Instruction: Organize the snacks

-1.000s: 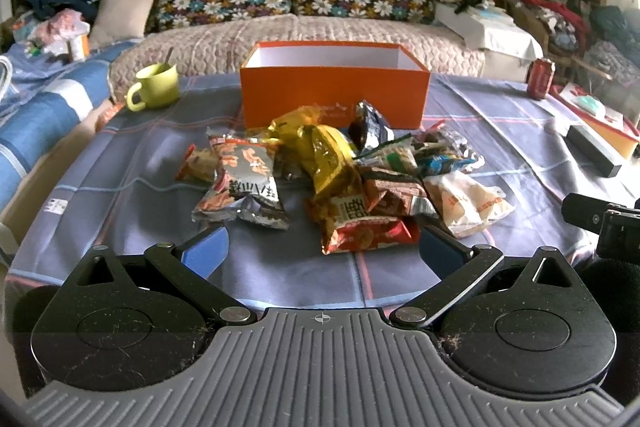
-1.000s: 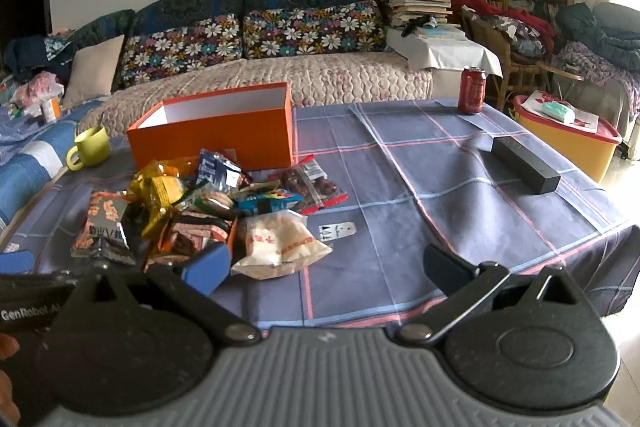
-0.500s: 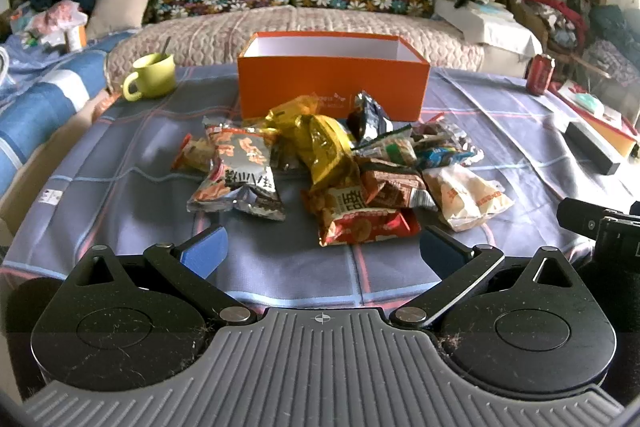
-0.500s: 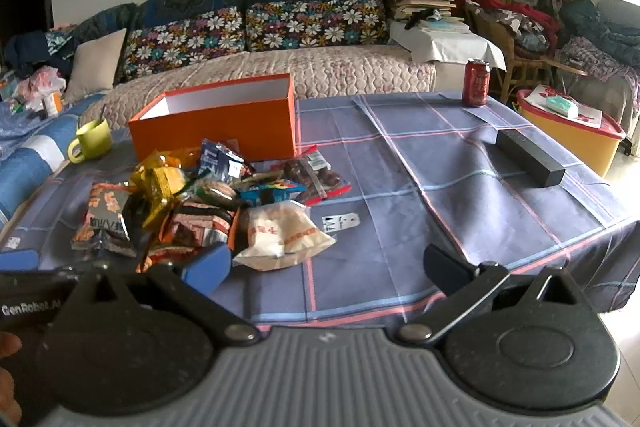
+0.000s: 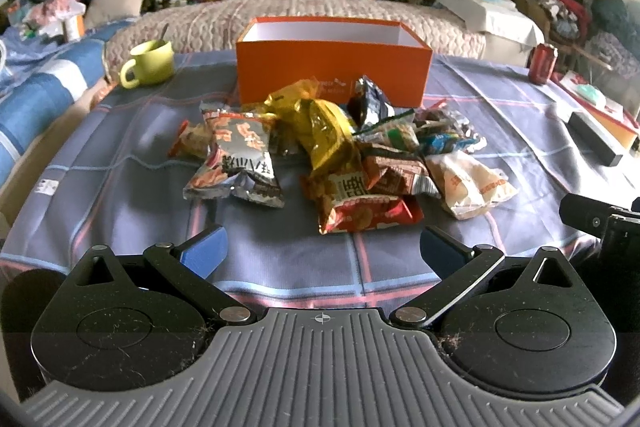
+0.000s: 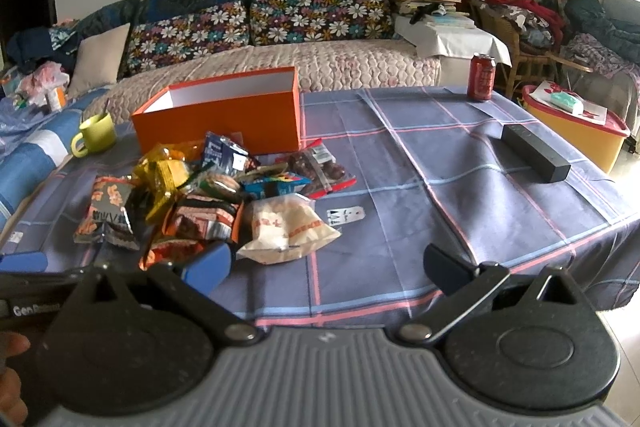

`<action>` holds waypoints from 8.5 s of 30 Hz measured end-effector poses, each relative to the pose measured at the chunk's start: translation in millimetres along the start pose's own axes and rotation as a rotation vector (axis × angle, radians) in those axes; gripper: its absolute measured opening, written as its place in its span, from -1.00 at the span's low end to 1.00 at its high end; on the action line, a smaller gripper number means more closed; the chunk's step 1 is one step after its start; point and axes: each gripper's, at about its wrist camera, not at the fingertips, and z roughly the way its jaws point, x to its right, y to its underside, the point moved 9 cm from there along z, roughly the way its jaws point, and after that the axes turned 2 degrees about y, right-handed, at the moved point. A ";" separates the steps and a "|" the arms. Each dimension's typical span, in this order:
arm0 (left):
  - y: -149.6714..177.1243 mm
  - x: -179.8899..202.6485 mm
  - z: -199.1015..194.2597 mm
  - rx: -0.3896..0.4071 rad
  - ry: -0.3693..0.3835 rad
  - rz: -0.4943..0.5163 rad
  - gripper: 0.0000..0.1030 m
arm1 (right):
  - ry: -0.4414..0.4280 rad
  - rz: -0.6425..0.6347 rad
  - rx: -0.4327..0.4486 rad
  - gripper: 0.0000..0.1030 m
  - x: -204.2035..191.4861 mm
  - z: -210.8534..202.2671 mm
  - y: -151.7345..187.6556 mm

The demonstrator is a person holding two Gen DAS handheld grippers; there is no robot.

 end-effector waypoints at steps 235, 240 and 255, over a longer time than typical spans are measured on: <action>-61.1 -87.6 126.2 -0.091 0.029 -0.174 0.47 | -0.351 0.054 -0.118 -0.51 -32.5 141.0 -9.3; -62.7 -78.7 141.0 -0.112 0.008 -0.150 0.40 | -0.334 0.247 -0.117 0.29 -0.9 142.6 -15.5; -47.0 -95.1 153.8 -0.163 -0.017 -0.155 -0.46 | -0.264 0.029 -0.109 0.74 -16.3 118.2 0.1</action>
